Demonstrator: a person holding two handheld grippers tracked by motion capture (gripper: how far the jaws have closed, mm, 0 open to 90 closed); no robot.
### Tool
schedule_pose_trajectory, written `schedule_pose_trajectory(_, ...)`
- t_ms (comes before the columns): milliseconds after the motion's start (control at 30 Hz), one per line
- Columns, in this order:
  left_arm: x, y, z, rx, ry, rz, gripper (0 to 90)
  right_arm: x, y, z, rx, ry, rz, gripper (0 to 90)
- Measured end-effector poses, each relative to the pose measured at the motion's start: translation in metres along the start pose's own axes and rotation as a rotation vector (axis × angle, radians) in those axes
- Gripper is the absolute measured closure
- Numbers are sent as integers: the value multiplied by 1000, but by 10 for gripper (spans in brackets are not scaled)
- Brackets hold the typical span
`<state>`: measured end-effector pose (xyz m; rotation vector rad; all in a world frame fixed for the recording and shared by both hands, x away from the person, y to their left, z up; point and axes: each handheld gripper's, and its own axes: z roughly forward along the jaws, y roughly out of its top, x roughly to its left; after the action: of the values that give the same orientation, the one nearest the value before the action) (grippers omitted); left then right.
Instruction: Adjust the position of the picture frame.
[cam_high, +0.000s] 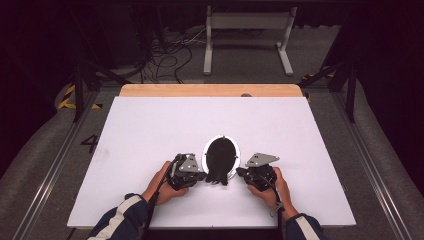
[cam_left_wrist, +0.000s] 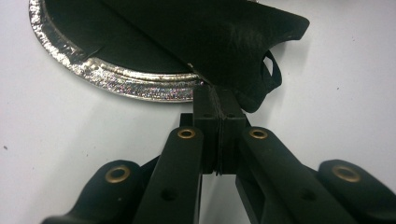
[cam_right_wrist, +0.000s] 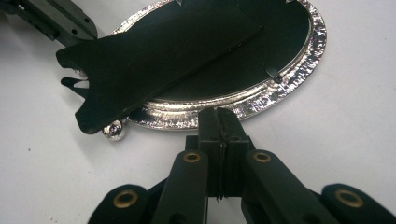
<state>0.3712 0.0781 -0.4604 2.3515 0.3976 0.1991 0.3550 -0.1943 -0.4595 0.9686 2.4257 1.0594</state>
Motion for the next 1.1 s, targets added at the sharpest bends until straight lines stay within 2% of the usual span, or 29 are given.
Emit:
schedule_pose_trajectory(67, -1, 1, 1, -3, 7, -2, 898, 0, 0, 0, 2, 0, 0, 900)
schedule_pose_trajectory(267, 2, 0, 2, -17, -18, -30, 899, -1, 0, 0, 0, 7, 4, 900)
schedule_pose_trajectory(367, 1, 1, 2, -13, -4, -25, 899, -2, 0, 0, -1, 9, 4, 900)
schedule_pose_trajectory(600, 2, 1, 3, -18, -7, -21, 887, -2, -1, -1, -5, 13, 8, 882)
schedule_pose_trajectory(733, 0, 1, 4, -22, 2, -21, 891, 2, -1, -2, 5, -1, -5, 873)
schedule_pose_trajectory(900, 2, 1, 4, -28, -16, -23, 876, 3, -1, -4, 17, 0, -7, 863)
schedule_pose_trajectory(1000, 2, 1, 4, -29, 5, -3, 851, 4, -1, -5, 22, 1, -12, 857)
schedule_pose_trajectory(1100, 1, 0, 3, -28, 4, 5, 861, 4, -1, -7, 35, 9, -15, 838)
